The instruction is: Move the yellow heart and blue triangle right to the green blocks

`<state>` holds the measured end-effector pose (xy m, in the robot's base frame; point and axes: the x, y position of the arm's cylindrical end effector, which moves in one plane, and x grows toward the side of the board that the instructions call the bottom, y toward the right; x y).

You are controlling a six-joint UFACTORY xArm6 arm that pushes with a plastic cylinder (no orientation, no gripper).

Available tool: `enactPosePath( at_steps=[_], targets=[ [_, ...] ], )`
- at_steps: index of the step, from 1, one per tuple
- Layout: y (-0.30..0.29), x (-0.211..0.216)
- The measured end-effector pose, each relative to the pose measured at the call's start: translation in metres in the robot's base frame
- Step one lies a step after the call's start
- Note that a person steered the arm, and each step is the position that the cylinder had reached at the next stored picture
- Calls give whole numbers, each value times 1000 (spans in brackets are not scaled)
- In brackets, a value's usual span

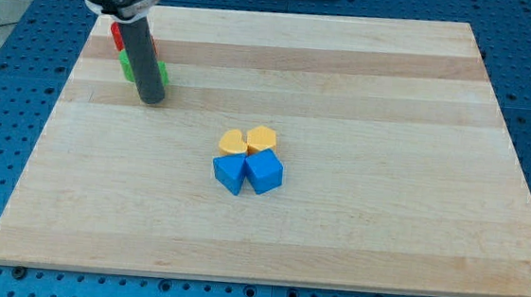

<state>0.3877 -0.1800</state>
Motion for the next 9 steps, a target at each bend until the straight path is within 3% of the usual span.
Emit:
enactPosePath(
  at_steps=[5, 7, 8, 9],
  targets=[
    [25, 33],
    [51, 150],
    [101, 181],
    [129, 178]
  ],
)
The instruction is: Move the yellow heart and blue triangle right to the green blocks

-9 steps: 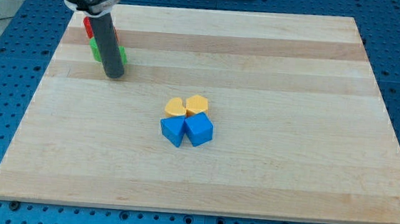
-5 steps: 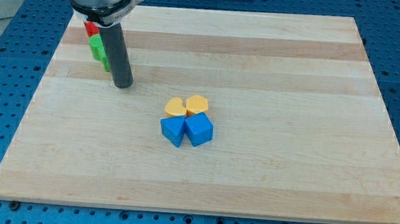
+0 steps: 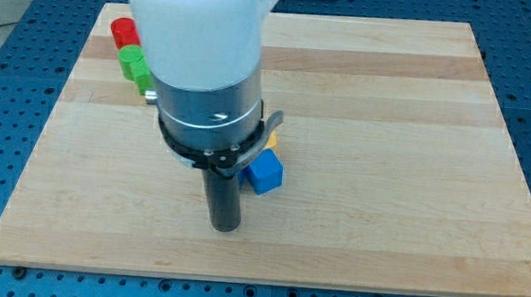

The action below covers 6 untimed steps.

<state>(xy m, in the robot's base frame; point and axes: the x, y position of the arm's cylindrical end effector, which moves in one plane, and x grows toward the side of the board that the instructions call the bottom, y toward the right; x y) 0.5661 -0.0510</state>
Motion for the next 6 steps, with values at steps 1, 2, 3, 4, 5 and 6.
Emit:
enactPosePath(
  at_steps=[1, 2, 3, 4, 5, 6],
  targets=[
    [0, -18],
    [0, -41],
    [0, -65],
    [0, -89],
    [0, -117],
    [-2, -140]
  ],
)
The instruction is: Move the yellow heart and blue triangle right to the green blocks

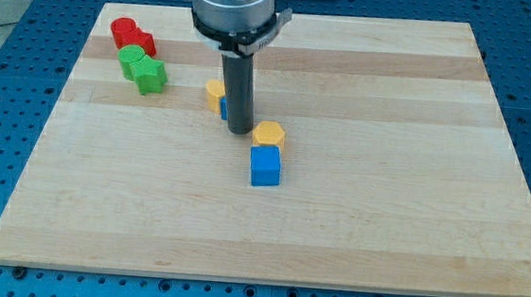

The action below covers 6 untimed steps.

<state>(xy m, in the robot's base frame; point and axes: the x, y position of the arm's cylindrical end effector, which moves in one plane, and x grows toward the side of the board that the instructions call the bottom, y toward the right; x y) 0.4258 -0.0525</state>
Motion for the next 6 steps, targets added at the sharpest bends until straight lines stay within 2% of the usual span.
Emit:
enactPosePath(
  at_steps=[4, 6],
  targets=[
    [-1, -59],
    [-3, -67]
  ],
)
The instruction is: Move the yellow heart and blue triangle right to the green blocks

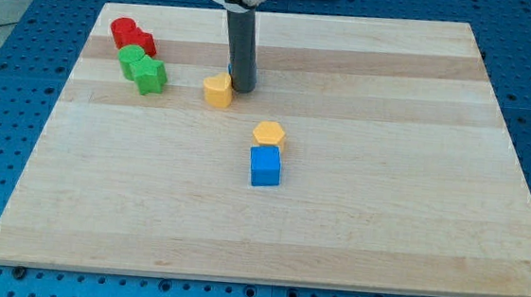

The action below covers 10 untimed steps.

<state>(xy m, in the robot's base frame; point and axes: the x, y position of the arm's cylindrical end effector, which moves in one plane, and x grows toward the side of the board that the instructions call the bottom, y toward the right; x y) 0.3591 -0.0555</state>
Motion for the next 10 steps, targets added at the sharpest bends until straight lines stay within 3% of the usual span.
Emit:
enactPosePath(
  at_steps=[3, 6, 8, 10],
  targets=[
    [0, 42],
    [-75, 19],
    [-53, 19],
    [8, 19]
  ],
)
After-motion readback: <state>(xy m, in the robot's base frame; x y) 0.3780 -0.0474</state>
